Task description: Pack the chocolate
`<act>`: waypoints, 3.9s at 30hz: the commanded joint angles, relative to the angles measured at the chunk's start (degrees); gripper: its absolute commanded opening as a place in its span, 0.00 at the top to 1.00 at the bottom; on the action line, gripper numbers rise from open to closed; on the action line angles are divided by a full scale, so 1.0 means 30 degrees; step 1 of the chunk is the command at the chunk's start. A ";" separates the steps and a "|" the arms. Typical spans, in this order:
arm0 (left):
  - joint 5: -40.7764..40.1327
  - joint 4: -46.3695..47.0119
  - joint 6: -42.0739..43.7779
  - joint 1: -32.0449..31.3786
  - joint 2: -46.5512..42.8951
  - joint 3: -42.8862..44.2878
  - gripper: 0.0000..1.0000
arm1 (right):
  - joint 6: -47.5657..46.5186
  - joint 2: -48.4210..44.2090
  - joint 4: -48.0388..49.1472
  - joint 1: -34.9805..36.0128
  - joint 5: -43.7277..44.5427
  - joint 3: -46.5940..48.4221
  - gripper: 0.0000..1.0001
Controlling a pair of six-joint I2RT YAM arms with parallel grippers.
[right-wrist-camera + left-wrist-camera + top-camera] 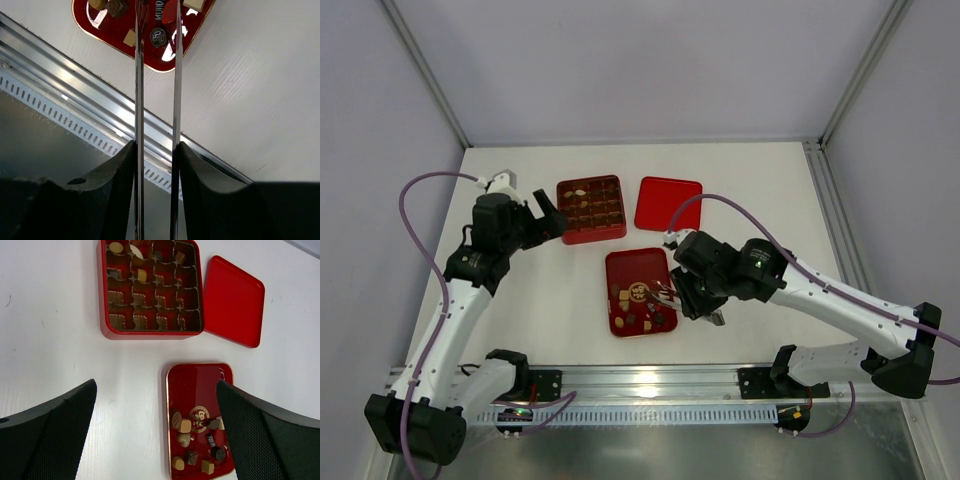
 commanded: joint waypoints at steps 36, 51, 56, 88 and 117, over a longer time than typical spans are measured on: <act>0.0241 0.0883 0.0073 0.0124 -0.0119 -0.0069 0.00 | 0.0936 0.0807 0.0965 0.0315 0.0090 -0.1802 0.63; 0.0212 0.0824 0.0073 0.0124 -0.0119 -0.0040 0.00 | 0.0702 0.1423 0.1199 0.0256 0.0179 -0.1510 0.63; 0.0212 0.0853 0.0103 0.0124 -0.0119 -0.0069 0.00 | 0.0731 0.1336 0.0936 0.0256 0.0267 -0.1509 0.64; 0.0271 0.0853 0.0044 0.0124 -0.0090 -0.0040 0.00 | 0.0673 0.0925 0.0525 0.0168 0.0970 0.0102 0.76; 0.0505 0.0970 -0.0015 0.0124 0.0086 -0.0098 0.00 | -0.2050 0.4903 0.4066 -0.2027 0.1644 0.5108 0.78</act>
